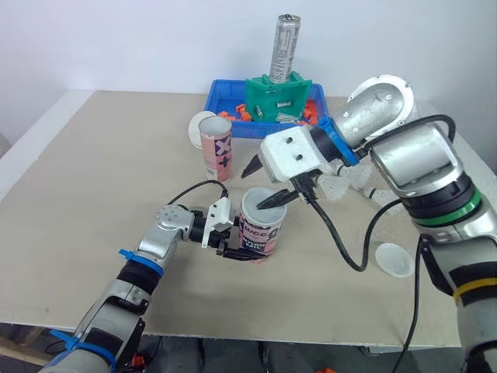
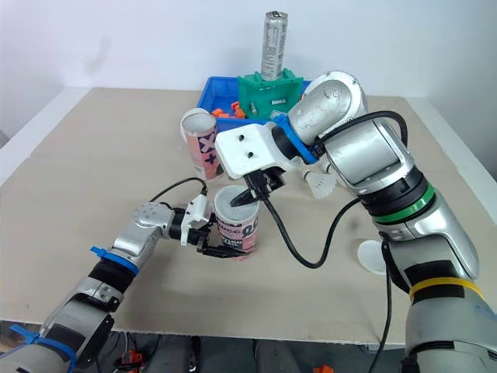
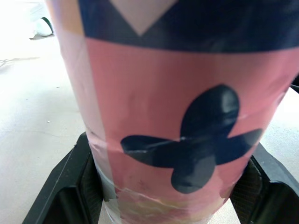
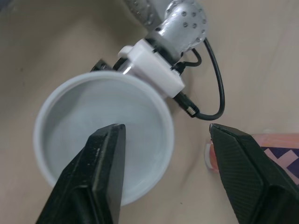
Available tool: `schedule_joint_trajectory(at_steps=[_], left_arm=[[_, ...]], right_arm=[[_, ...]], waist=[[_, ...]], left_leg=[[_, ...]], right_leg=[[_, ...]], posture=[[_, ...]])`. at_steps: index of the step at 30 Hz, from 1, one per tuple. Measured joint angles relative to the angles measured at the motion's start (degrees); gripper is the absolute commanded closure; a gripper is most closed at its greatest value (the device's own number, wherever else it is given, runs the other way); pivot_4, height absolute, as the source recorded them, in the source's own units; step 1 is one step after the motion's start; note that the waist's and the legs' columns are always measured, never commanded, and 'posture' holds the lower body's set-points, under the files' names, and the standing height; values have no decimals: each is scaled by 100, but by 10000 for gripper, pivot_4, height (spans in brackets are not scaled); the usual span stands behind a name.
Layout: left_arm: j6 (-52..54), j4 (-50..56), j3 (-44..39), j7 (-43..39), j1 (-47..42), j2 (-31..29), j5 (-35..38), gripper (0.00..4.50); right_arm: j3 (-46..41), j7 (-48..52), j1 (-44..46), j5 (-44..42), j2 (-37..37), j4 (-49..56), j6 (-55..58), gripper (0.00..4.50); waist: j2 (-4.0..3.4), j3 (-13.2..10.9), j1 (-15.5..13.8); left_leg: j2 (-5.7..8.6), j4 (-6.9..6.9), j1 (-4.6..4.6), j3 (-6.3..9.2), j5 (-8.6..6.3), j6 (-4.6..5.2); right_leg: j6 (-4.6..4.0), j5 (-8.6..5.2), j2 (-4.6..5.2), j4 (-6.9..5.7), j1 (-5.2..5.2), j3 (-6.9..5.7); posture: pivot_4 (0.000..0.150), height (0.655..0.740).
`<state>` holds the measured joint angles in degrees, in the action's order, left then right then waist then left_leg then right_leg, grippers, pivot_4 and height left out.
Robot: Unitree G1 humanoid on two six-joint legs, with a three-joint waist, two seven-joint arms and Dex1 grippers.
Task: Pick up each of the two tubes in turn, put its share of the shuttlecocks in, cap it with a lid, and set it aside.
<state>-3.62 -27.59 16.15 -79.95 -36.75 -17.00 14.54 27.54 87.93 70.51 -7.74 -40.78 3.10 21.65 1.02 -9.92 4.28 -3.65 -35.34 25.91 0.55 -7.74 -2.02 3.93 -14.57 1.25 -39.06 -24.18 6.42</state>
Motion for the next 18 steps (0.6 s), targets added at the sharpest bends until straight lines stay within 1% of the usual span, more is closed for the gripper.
schedule_joint_trajectory(at_steps=[6,7,8,13,14,18], left_arm=[[-1,-7,-9,-15,-2,3,0,12604],[-3,-11,-11,-13,-2,3,0,12604],[-5,-17,-14,-14,-2,3,0,12604],[-12,-35,-25,-30,-5,4,0,12604],[-13,-40,-23,-33,-9,7,0,12604],[-16,-45,-24,-47,-19,6,0,12604]], right_arm=[[-701,210,178,-775,-268,-188,691,12837],[-797,216,198,-856,-343,-256,751,17893],[-880,218,201,-912,-407,-334,801,20782],[-954,216,94,-954,-455,-401,864,43166],[-950,216,-8,-952,-455,-384,858,44523],[-884,219,-287,-960,-451,-314,860,44523]], waist=[[0,-1,0],[0,-1,0],[0,-1,5],[0,-1,11],[0,-1,11],[-2,-2,11]], left_leg=[[0,1,3,1,0,0],[0,1,3,1,0,0],[0,0,2,0,0,0],[0,1,2,0,0,0],[0,0,2,0,0,0],[1,0,4,-1,0,0]], right_leg=[[1,-1,0,0,-3,0],[0,0,0,0,-3,0],[0,0,1,0,-2,0],[0,0,0,0,-3,1],[1,0,1,1,-3,1],[1,0,1,1,-5,2]], posture=[[1500,7275],[1500,7275],[1500,7275],[1500,7275],[1500,7275],[1500,7275]])
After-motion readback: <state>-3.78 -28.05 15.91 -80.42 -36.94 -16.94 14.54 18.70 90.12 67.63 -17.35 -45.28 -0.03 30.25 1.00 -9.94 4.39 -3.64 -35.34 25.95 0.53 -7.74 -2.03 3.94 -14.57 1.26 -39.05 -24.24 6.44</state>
